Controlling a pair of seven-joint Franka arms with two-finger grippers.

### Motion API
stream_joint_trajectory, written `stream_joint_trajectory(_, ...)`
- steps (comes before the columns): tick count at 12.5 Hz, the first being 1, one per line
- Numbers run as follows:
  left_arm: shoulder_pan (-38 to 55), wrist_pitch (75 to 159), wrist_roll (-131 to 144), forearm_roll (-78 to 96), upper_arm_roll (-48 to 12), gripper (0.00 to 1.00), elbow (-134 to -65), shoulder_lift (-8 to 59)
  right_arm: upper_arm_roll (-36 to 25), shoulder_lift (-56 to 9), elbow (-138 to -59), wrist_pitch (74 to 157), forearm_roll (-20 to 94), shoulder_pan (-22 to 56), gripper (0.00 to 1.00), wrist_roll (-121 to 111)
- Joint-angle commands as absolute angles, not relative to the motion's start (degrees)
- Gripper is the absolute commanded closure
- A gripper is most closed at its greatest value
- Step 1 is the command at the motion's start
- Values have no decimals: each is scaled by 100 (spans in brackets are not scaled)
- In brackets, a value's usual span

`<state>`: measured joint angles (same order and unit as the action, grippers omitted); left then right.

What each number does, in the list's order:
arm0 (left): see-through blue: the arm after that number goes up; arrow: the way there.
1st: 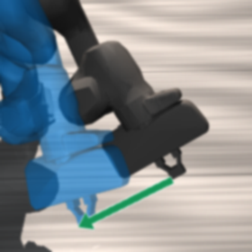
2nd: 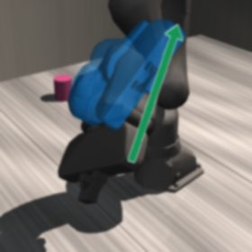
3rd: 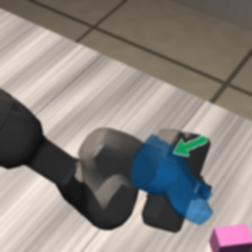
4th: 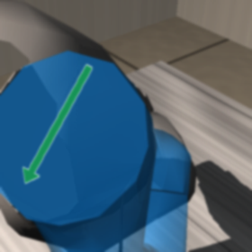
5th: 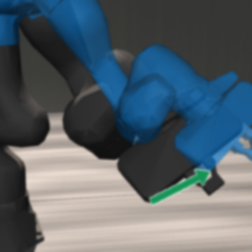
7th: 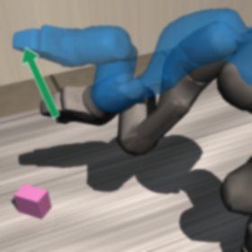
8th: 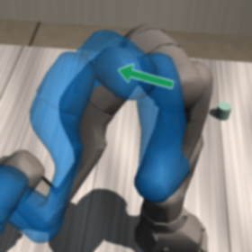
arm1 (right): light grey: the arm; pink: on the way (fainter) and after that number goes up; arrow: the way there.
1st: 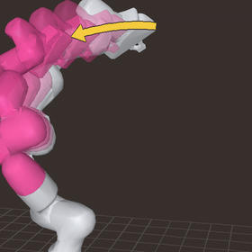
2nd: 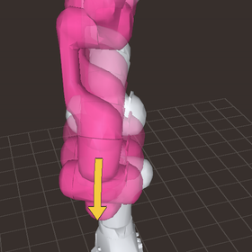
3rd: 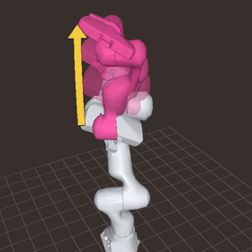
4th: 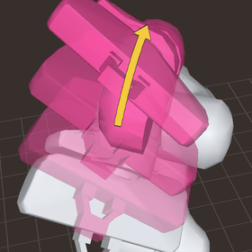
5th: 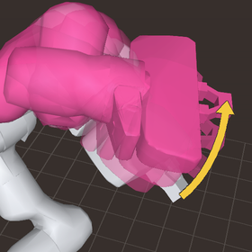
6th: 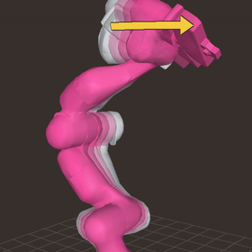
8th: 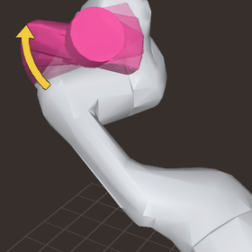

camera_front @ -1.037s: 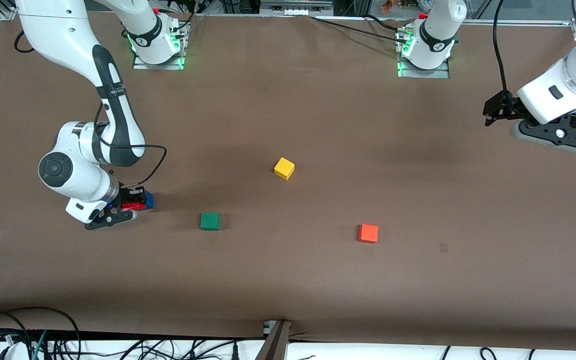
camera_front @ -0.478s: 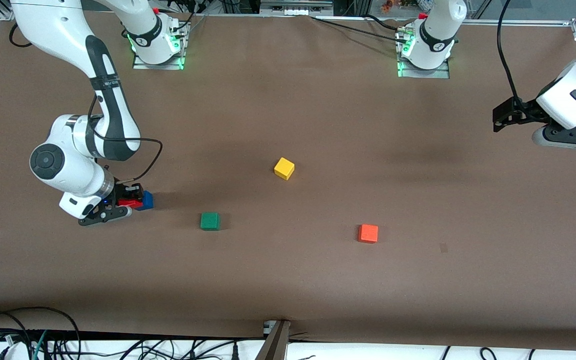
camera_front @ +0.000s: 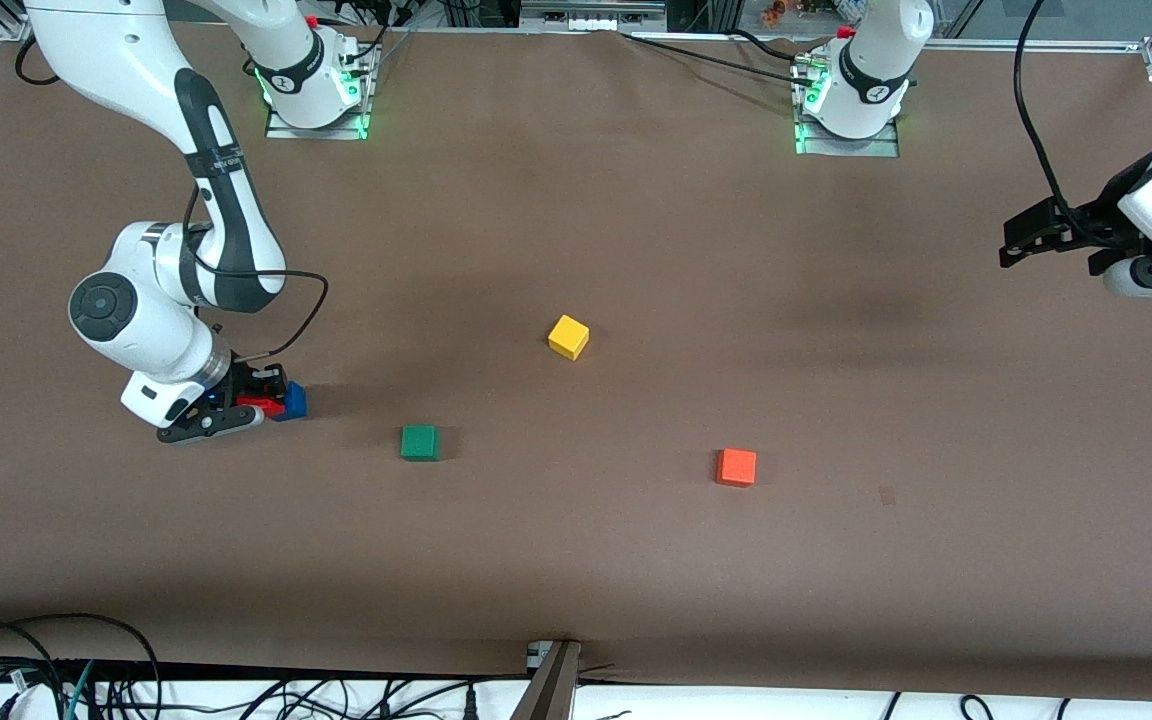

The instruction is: Pass red block to right arm, stack on blue

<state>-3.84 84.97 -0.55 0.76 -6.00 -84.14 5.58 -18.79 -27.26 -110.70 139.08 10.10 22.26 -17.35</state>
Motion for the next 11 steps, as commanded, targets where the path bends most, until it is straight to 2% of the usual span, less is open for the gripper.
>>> stream_joint_trajectory(1, -501, 8543, -35, 106, -536, 0, -8438, 439, -1881, -2505, -11355, 14080, 879, 2303, 100, -1608)
stream_joint_trajectory(5, -483, 8464, -53, -184, -598, 0, -8253, 492, -1881, -2522, -11549, 14413, 879, 2373, 100, -1608)
stream_joint_trajectory(11, -458, 8297, -53, -97, -606, 0, -8244, 483, -1890, -2540, -11549, 14423, 888, 2364, 100, -1608)
